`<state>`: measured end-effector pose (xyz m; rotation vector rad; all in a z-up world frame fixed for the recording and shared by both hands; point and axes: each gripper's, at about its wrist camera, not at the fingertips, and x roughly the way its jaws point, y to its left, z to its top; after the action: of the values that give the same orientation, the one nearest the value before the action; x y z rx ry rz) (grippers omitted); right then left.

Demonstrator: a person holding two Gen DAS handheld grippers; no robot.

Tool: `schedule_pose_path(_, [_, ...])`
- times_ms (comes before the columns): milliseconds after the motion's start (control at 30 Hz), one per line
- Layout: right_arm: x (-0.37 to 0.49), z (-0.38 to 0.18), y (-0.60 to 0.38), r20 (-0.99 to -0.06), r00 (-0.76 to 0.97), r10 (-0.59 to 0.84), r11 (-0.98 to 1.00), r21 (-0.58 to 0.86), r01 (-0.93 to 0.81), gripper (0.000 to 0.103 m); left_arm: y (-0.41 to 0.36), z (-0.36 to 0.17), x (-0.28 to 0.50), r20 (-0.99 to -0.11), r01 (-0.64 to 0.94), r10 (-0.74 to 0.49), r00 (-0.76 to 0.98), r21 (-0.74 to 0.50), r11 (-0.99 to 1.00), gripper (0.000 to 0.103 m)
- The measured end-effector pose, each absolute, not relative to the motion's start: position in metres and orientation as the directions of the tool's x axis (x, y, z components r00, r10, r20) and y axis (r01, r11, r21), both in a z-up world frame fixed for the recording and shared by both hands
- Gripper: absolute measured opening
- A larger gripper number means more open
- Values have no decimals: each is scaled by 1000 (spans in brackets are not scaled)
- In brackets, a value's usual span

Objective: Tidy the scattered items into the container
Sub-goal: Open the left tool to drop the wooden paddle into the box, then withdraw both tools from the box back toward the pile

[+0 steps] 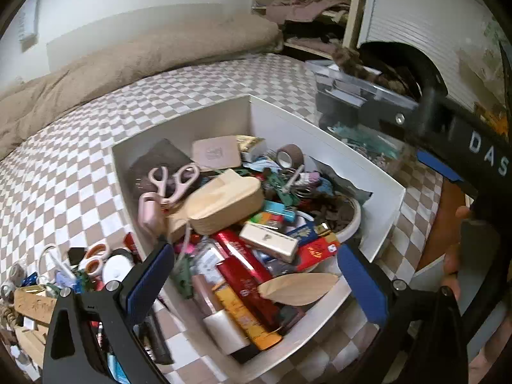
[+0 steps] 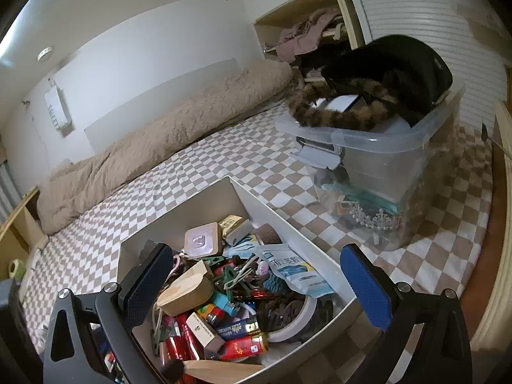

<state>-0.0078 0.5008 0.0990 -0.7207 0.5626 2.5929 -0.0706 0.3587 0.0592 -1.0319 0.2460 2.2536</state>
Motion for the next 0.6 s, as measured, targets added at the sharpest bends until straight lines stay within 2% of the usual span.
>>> schedule_pose_path(600, [5,124,460,-528,-810,255,-896,186,-403,103,277,106,-49,-620,-501,427,-658,-62,-863,103])
